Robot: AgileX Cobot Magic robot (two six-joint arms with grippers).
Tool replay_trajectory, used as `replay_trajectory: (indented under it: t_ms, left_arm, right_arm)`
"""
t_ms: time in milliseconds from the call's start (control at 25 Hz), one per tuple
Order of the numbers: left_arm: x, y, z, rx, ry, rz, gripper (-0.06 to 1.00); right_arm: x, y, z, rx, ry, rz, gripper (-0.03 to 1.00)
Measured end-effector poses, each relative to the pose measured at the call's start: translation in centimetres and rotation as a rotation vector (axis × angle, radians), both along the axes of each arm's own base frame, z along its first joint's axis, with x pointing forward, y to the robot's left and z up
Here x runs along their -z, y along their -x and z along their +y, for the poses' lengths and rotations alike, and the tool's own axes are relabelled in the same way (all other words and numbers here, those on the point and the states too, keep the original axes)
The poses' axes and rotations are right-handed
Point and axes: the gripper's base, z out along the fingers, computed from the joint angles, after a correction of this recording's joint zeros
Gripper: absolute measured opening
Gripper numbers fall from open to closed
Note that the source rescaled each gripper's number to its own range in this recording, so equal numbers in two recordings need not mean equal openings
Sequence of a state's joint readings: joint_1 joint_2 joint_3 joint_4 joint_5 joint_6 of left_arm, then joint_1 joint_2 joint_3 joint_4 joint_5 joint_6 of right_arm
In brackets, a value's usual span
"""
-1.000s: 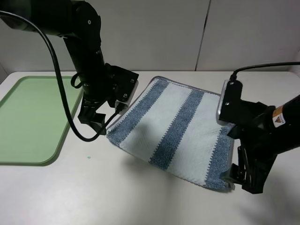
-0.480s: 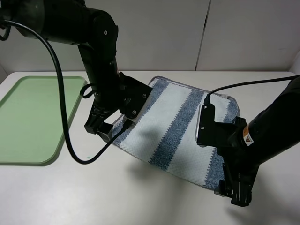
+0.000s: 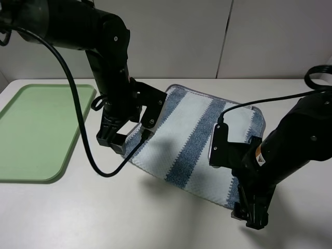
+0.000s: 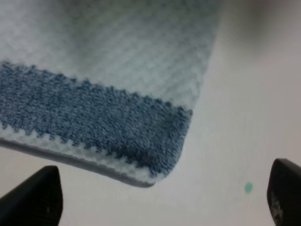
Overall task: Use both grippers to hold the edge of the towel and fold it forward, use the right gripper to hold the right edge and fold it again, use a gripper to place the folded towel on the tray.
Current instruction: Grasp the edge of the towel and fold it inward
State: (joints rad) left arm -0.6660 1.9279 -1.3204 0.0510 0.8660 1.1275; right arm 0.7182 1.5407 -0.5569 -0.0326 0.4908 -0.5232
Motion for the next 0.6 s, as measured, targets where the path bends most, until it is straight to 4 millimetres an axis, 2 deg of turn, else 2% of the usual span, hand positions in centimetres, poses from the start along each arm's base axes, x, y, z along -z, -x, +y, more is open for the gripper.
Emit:
replay_trajectory:
  t_ms: [440, 600]
  left_arm:
    - [2.2, 1.4, 1.0, -0.014, -0.036, 0.052, 0.86]
    - [2.4, 1.3, 1.1, 0.017, -0.036, 0.028, 0.86]
  right_arm:
    - [2.9, -0.3, 0.4, 0.016, 0.040, 0.065, 1.00]
    - [3.9, -0.4, 0.5, 0.026, 0.051, 0.088, 1.00]
